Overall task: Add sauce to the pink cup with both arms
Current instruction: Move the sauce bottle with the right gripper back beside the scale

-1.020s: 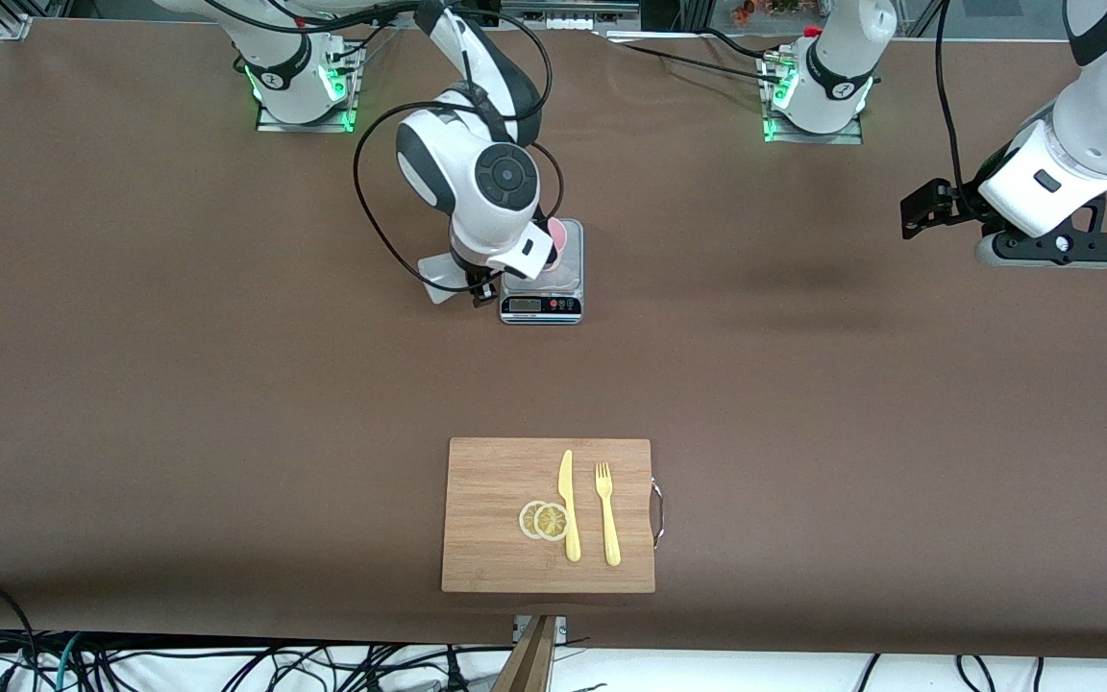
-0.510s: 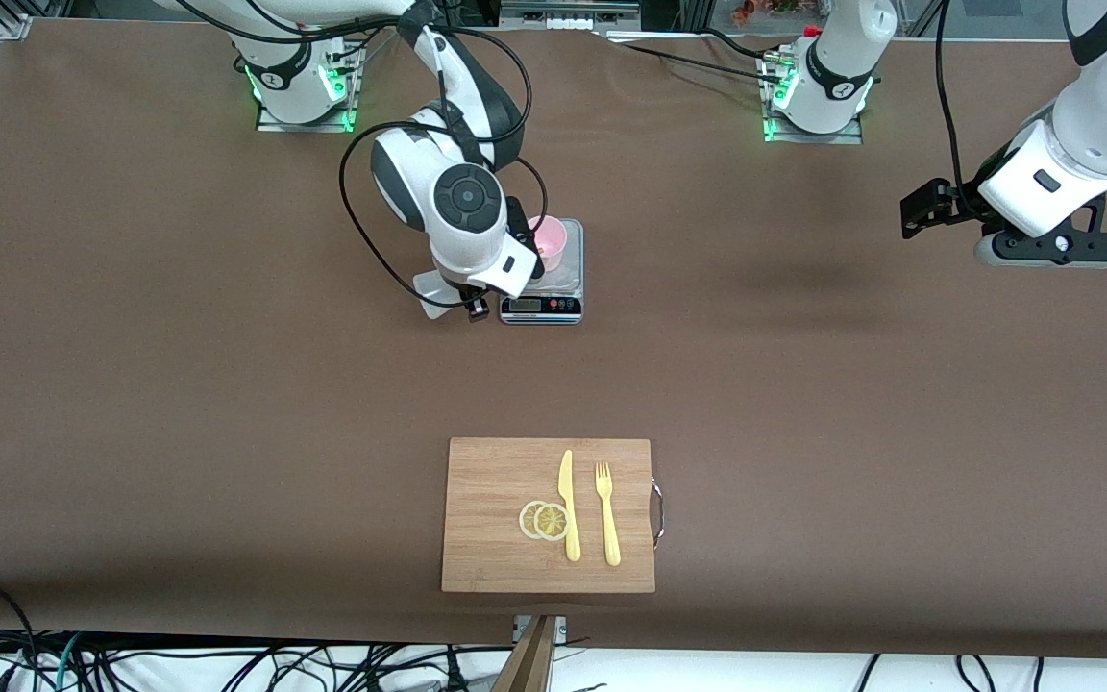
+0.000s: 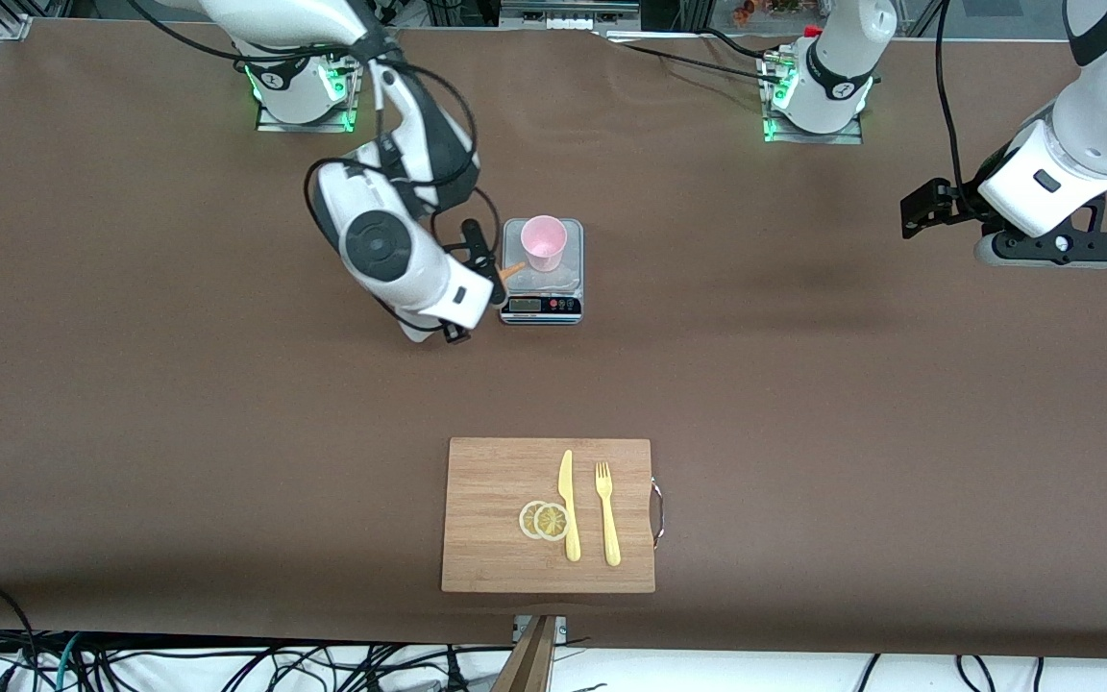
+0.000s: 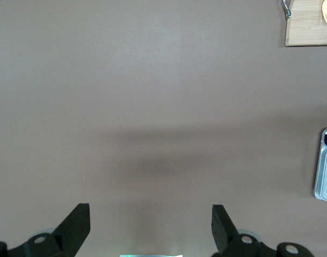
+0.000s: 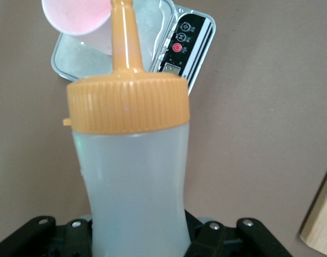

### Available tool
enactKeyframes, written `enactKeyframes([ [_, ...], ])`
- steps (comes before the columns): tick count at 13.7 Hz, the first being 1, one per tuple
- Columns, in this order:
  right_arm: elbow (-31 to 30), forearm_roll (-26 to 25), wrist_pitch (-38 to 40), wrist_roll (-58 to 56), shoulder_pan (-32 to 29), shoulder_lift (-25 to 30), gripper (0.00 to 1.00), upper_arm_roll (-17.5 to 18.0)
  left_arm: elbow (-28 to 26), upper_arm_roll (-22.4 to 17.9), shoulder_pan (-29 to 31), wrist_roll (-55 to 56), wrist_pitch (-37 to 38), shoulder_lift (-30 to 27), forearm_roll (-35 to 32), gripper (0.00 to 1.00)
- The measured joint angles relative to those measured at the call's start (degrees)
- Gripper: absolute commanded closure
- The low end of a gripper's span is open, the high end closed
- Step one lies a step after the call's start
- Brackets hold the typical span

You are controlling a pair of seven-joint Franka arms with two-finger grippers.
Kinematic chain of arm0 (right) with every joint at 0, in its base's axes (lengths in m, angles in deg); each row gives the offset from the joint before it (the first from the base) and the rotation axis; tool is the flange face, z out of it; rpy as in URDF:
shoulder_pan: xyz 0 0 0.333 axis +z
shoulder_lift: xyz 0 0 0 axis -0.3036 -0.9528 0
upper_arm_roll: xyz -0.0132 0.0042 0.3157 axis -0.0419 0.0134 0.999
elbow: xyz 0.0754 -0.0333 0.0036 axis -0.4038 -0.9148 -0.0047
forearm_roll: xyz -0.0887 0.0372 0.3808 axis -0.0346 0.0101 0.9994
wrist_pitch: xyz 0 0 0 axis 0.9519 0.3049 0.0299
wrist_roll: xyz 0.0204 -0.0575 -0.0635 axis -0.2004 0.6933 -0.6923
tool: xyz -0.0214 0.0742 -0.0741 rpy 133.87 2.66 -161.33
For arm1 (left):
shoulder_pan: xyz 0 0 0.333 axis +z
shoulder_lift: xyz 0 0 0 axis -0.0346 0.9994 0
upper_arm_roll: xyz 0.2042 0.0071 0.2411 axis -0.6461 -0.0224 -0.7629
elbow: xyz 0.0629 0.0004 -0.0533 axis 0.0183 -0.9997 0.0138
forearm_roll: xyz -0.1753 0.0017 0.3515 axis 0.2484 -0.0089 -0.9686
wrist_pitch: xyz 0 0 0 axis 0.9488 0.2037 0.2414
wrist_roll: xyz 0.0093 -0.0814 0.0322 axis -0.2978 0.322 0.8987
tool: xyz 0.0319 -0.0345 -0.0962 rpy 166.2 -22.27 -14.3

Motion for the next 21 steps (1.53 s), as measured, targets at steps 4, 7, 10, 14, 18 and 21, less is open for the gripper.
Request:
enactKeyframes([
  [4,-0.07,10.38,-0.05,-13.02,-8.22,0.00,1.00,-0.26,0.00,0.01,0.00,0.00,0.00,0.00,0.00,0.00],
  [7,-0.35,16.55,0.15,-22.03,-14.96,-0.05,1.00,-0.33,0.00,0.00,0.00,0.00,0.00,0.00,0.00,0.00],
  [10,-1.15,25.05,2.17,-31.23,-20.31,-0.65,1.00,-0.34,0.01,0.00,0.00,0.00,0.01,0.00,0.00,0.00],
  [14,-1.61,34.88,9.87,-43.81,-29.69,-3.33,1.00,-0.37,0.01,0.00,0.00,0.00,0.08,0.00,0.00,0.00],
  [18,-1.87,43.88,20.27,-49.14,-38.30,-6.96,1.00,-0.34,0.01,0.00,0.00,0.00,0.24,0.00,0.00,0.00],
  [21,-1.97,48.76,24.29,-51.93,-41.08,-10.84,1.00,-0.28,0.01,0.00,0.00,0.00,0.29,0.00,0.00,0.00],
])
